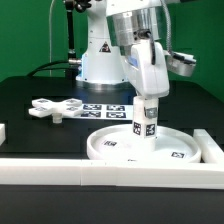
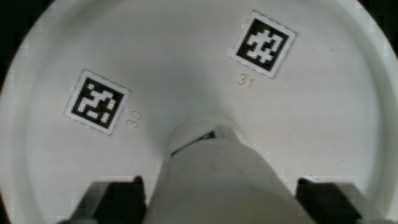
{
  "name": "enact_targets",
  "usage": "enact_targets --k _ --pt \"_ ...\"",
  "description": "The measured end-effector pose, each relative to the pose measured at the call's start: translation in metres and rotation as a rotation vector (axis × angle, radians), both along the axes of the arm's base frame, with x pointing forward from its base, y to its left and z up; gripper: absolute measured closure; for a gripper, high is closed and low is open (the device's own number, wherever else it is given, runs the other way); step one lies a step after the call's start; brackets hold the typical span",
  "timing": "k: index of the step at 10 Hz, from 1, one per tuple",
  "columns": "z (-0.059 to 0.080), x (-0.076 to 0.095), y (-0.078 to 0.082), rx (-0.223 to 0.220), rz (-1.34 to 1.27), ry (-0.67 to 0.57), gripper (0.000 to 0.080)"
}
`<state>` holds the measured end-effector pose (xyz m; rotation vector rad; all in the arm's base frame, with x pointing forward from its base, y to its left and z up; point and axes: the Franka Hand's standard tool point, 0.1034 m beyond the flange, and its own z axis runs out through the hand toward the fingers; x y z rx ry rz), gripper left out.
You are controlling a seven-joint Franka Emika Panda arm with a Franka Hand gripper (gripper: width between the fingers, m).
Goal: Assemble round table
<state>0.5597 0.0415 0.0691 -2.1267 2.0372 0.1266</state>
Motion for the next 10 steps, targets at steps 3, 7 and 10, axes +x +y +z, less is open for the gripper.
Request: enact_targets --k 3,7,10 --pt "0.001 0.004 0.005 -0.028 0.129 -0.018 0.0178" --pt "0.002 0.007 0.011 -0.068 0.499 -0.089 0.0151" --pt "0.002 0.007 0.011 -0.083 0.717 -0.13 0.015"
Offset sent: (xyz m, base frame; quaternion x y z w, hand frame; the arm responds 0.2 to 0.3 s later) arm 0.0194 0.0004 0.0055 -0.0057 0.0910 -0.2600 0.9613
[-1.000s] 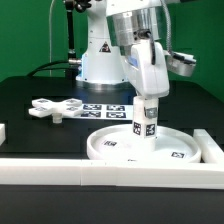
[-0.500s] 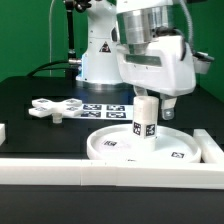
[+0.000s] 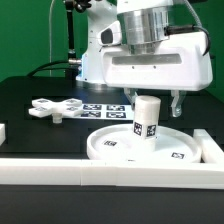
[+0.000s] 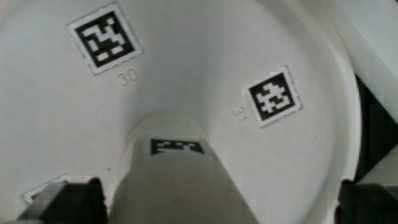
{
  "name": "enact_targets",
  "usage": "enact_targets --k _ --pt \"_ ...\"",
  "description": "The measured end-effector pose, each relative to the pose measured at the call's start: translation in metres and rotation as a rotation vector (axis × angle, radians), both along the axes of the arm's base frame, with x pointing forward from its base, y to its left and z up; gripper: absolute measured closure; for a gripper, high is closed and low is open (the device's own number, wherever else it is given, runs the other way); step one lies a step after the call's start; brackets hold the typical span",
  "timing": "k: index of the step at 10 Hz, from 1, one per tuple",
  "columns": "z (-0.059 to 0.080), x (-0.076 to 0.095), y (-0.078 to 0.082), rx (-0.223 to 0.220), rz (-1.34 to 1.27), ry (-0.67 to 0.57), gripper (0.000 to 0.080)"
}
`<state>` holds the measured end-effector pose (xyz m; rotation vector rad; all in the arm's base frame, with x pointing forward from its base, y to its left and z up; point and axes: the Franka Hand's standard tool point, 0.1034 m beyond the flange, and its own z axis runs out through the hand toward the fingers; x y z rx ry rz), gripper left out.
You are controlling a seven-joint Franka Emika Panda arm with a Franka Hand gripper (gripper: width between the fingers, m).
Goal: Assemble round table
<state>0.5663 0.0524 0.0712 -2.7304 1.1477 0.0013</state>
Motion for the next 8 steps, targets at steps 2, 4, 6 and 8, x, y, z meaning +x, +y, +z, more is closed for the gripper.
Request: enact_targets --k 2,4,6,8 --pt "-0.001 0.0 -0.005 -0.028 0.172 -0.034 0.015" --pt "-0.001 0.002 -0.01 -0.085 0.388 -0.099 0.015" --pt "-0.001 0.002 -0.007 -0.12 0.605 -0.122 0.015" --pt "-0.001 0.002 -0.011 -0.133 0.754 -0.14 0.015"
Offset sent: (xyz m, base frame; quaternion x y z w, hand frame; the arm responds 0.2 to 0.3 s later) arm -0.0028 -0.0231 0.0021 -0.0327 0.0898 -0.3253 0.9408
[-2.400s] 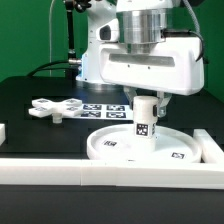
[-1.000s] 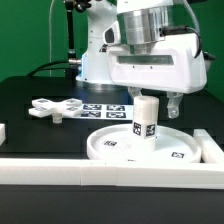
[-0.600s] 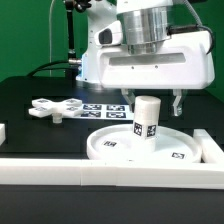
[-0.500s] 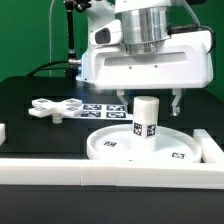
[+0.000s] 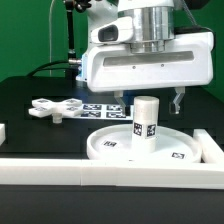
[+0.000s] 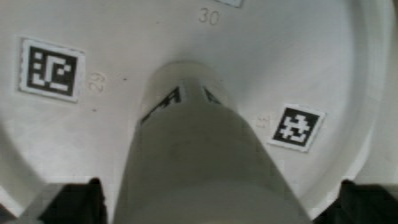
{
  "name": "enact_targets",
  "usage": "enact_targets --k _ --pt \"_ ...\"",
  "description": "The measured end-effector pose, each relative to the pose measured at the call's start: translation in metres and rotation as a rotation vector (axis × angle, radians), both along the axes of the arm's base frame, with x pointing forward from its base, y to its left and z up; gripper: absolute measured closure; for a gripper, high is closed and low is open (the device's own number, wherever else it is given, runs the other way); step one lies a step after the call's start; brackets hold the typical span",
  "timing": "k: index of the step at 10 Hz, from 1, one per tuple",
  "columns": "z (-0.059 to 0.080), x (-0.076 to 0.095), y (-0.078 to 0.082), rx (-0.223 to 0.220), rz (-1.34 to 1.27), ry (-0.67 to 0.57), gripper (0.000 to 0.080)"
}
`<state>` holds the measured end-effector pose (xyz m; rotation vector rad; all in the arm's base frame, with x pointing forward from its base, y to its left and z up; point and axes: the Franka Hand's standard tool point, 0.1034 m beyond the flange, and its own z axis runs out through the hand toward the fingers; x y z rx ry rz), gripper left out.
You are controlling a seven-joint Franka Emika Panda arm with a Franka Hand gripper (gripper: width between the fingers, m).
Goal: Assemble round table
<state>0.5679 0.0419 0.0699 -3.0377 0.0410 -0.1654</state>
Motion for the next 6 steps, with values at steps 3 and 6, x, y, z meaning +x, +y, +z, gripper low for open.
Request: enact_targets --k 3,6 --pt "-0.0004 -0.0001 -0.0009 -0.018 0.16 -0.015 0.015" --pt "0.0012 0.0018 -0.0015 -0.056 0.429 -0.043 0.015"
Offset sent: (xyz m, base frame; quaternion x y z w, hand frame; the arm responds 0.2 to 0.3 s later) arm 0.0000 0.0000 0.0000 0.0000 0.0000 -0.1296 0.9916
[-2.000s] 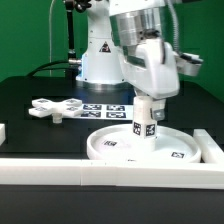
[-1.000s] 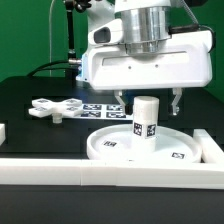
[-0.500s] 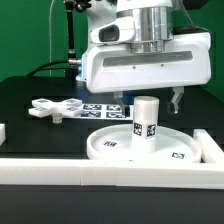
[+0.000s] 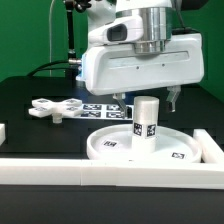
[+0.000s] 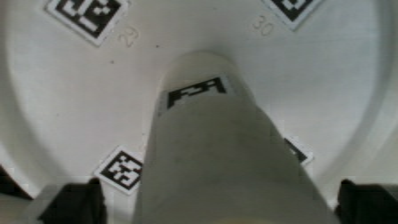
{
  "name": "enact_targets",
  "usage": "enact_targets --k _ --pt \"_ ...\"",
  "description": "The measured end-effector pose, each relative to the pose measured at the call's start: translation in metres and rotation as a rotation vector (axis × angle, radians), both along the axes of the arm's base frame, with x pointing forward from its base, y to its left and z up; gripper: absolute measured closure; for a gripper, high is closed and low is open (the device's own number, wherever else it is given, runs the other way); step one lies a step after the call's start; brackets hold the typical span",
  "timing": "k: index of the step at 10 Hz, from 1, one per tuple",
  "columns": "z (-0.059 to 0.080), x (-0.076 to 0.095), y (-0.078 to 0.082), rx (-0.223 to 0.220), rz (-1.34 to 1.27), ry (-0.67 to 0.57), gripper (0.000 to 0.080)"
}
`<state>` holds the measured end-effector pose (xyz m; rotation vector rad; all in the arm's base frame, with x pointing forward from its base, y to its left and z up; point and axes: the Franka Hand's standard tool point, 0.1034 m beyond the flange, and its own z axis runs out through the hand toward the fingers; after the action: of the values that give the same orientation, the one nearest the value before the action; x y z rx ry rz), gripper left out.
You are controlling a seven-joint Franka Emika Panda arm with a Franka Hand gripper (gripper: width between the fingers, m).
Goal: Assemble round table
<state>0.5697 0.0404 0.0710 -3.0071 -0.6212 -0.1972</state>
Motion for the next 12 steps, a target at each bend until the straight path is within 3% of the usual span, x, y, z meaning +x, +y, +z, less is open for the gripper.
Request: enact_targets --k 5,12 --pt "-0.0024 -0.0012 -0.0009 -0.068 0.452 -0.032 0.015" --pt "-0.005 -0.0019 -0.0054 -0.148 0.822 -0.034 0.015"
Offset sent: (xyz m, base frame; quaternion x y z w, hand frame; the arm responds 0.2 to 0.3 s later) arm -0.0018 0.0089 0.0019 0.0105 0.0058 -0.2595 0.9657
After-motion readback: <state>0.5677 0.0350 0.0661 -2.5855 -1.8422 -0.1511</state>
